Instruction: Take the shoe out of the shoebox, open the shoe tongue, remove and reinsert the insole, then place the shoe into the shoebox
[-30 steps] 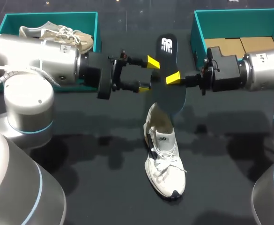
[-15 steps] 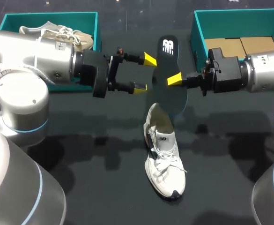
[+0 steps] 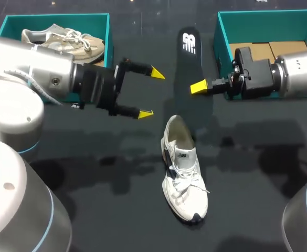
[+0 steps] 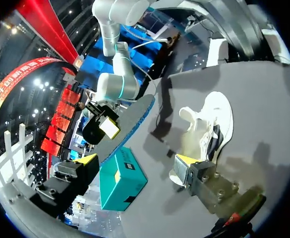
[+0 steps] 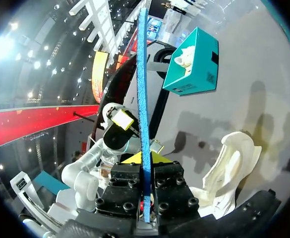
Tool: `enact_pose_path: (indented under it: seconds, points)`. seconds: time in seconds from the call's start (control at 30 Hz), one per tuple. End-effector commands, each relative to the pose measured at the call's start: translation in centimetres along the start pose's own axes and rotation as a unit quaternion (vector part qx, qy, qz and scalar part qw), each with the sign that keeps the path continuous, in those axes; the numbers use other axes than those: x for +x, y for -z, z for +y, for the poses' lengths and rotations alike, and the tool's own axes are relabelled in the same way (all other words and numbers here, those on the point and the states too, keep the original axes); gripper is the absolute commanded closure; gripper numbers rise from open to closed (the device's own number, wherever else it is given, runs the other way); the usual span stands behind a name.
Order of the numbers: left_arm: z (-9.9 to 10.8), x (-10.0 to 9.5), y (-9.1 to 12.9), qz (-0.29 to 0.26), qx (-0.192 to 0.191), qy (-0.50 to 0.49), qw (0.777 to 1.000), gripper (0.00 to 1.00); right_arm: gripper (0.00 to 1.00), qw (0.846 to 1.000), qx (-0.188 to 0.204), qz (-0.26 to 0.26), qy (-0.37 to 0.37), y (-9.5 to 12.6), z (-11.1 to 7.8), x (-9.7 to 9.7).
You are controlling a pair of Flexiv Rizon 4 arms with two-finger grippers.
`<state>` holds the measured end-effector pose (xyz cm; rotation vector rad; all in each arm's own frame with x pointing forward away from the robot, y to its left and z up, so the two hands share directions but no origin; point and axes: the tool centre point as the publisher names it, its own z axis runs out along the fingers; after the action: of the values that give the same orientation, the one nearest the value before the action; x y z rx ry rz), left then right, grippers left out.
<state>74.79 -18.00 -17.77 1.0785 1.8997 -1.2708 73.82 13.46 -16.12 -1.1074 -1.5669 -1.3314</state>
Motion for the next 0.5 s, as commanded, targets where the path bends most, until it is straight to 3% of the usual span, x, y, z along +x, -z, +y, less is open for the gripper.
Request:
enact_pose_path:
  seconds: [0.03, 0.27, 0.33, 0.5]
  points:
    - [-0.6, -0.5, 0.9, 0.074, -0.015, 0.095, 0.993, 0.0, 1.0, 1.0, 0.013, 0.004, 0.0, -0.2, 0.7, -0.6]
    - [-0.6, -0.5, 0.9, 0.074, -0.015, 0.095, 0.993, 0.0, 1.0, 1.0, 0.013, 0.004, 0.0, -0.2, 0.7, -0.6]
    - [0.0, -0.1, 0.0, 0.085, -0.019, 0.135, 0.987, 0.0, 1.0, 1.0, 0.013, -0.007, 0.003, -0.3, 0.5, -0.8]
    - [1.0, 0.9, -0.4, 0.111, -0.072, 0.227, 0.965, 0.0, 1.0, 0.999, -0.004, -0.01, 0.035, -0.4, 0.4, -1.9]
